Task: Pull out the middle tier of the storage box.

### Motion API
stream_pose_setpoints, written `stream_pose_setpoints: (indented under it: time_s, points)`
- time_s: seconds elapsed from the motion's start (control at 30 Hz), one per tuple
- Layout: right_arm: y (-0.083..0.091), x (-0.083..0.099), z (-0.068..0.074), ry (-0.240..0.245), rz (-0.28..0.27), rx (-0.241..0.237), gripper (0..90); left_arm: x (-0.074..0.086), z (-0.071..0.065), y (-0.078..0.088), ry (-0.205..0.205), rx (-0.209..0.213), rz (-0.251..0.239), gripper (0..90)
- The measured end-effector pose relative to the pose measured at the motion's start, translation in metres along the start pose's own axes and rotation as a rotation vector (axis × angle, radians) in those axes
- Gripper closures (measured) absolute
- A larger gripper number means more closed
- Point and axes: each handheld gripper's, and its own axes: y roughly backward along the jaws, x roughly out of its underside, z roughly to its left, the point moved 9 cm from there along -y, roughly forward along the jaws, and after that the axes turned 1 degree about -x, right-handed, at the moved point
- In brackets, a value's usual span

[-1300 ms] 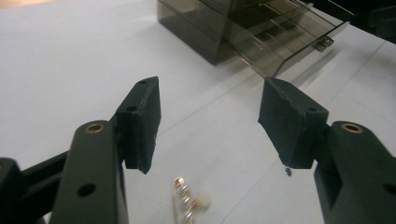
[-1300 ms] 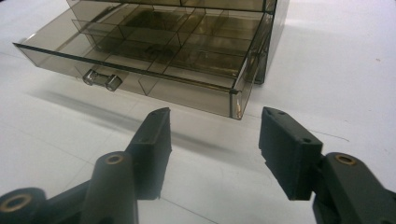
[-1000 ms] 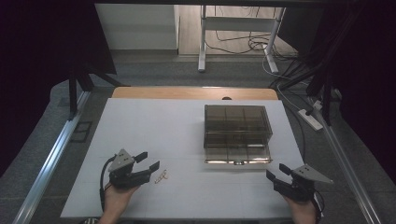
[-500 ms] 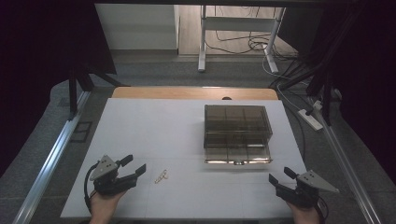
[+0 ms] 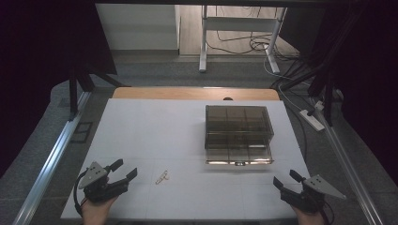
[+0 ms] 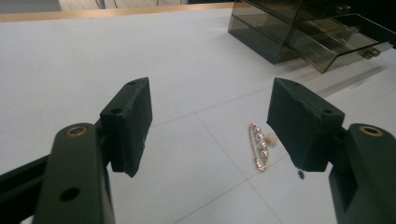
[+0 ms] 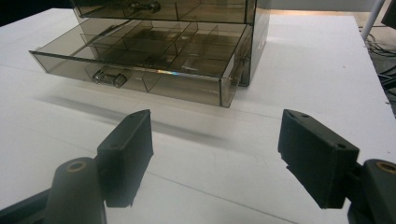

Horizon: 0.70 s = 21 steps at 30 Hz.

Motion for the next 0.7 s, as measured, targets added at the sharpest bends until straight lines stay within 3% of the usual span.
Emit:
stream_pose_setpoints:
  time_s: [0.43,0.7]
  points:
    - [-0.005,-0.002,-0.002,0.002,-0.013,0.006,24.8,0.016,0.017,0.013,0.009,-0.057,-0.001,31.2]
    - [-0.007,-0.002,-0.002,0.006,-0.006,0.007,24.1,0.020,0.019,0.012,0.028,-0.038,0.011,31.0]
